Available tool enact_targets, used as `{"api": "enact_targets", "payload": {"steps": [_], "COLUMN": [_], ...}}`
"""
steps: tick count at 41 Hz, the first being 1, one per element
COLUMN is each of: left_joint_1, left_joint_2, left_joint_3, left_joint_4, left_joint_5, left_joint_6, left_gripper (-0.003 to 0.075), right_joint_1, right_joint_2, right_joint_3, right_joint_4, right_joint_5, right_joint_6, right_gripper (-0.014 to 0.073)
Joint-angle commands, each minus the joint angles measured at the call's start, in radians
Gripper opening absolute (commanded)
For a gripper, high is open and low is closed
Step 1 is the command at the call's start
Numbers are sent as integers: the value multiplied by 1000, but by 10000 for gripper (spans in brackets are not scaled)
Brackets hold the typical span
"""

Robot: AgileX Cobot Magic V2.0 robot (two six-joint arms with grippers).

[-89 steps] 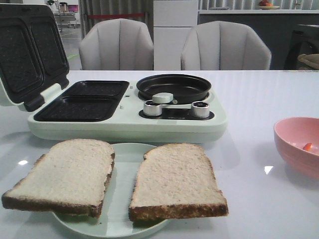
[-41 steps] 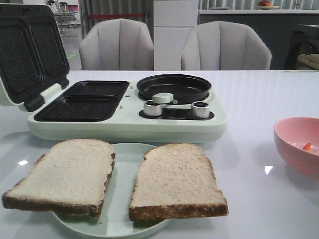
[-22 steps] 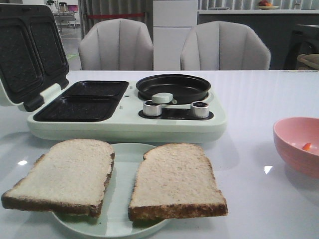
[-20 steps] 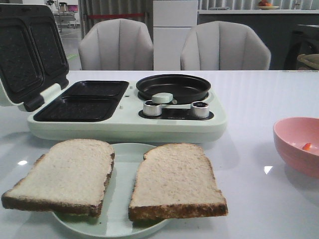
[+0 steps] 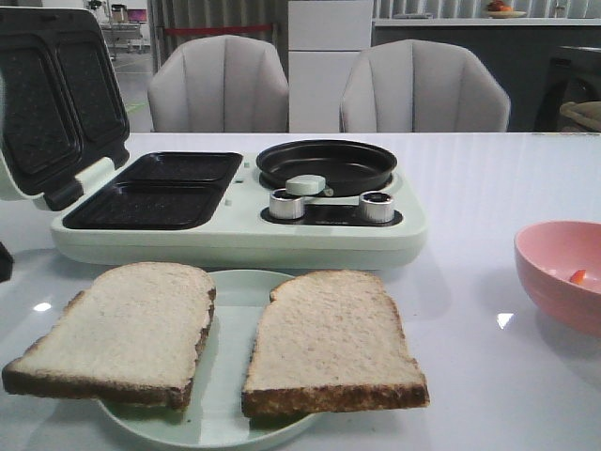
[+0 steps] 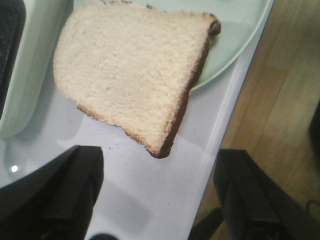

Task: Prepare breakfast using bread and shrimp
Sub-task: 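Lower the left gripper and grasp the bread slice nearest it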

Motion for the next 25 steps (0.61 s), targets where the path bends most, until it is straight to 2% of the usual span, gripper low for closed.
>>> {"api": "enact_targets", "payload": {"steps": [1, 4, 8, 16, 19, 25], "left_joint_1": [-48, -61, -61, -61, -61, -61], "left_joint_2": [87, 161, 237, 349, 365, 377], "left_joint_3": [-29, -29, -29, -29, -29, -29], "left_joint_4": [253, 396, 529, 666, 683, 682], "left_joint_5": [0, 0, 6, 39, 43, 35], "left_joint_6": [-219, -351, -455, -584, -589, -589], "left_gripper": [510, 510, 510, 503, 460, 323], "right_joint_1": [-5, -5, -5, -5, -5, -5], "right_joint_2": [8, 8, 8, 8, 8, 8], "right_joint_3": [-28, -28, -28, -28, -28, -28], "right_joint_4": [-9, -9, -9, -9, -9, -9], "right_joint_5": [-78, -78, -78, -78, -78, -78], "right_joint_6": [-4, -4, -4, -4, -4, -4], "right_gripper": [521, 521, 521, 521, 521, 521]}}
